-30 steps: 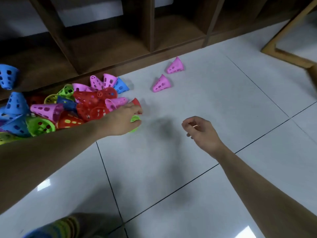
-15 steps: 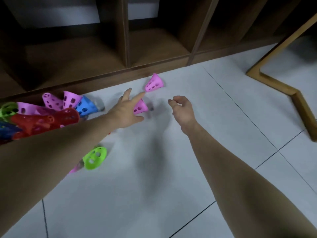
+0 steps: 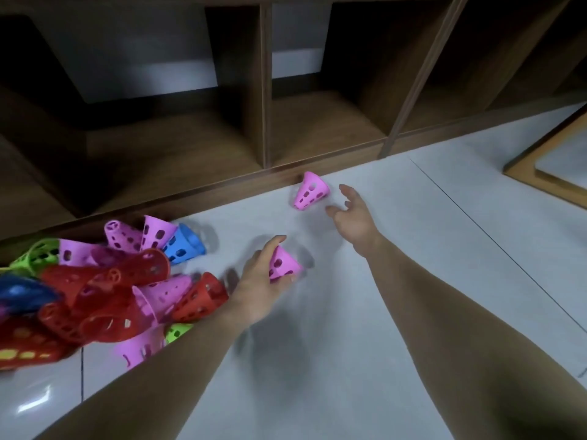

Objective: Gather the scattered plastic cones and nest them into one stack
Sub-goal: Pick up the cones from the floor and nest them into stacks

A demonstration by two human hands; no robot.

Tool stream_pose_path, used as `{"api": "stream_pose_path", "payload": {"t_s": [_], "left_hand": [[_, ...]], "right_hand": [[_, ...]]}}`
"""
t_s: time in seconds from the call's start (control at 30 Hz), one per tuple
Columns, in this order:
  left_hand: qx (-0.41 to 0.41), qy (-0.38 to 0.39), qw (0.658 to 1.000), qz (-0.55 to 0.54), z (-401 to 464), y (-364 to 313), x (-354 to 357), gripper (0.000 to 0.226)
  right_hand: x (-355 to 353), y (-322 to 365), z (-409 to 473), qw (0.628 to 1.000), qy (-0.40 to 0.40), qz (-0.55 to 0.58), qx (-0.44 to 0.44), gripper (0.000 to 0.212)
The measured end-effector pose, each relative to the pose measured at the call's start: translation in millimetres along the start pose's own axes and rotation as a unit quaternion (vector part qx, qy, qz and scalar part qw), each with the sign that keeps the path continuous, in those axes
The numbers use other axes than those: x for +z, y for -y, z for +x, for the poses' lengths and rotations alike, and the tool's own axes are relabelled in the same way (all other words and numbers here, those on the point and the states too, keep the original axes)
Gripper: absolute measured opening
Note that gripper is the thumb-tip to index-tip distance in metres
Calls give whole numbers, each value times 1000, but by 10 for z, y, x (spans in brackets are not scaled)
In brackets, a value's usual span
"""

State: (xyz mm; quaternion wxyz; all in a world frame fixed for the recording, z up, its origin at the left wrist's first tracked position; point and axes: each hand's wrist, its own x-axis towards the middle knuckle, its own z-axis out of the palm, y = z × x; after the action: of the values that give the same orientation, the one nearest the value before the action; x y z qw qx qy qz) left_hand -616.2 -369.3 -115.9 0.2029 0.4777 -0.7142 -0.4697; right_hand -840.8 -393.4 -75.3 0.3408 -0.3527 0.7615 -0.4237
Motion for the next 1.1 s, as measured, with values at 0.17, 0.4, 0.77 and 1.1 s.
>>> {"api": "stream_pose_path", "payload": {"t_s": [0.17, 0.4, 0.77, 1.1], "left_hand": [[-4, 20, 1000, -17, -44, 6, -21, 70], [-17, 31, 999, -38, -59, 79, -27, 71], [-67, 38, 996, -48, -63, -32, -118, 79], [-34, 157, 987, 0, -1265, -1061, -1546, 39]], "right_hand": [[174, 148, 351, 999, 1, -51, -10, 69], [418, 126, 396, 996, -37, -84, -16, 8], [-388, 263, -1055, 969, -28, 245, -19, 27], [-424, 798, -2316, 971, 12, 240, -4, 54]]}}
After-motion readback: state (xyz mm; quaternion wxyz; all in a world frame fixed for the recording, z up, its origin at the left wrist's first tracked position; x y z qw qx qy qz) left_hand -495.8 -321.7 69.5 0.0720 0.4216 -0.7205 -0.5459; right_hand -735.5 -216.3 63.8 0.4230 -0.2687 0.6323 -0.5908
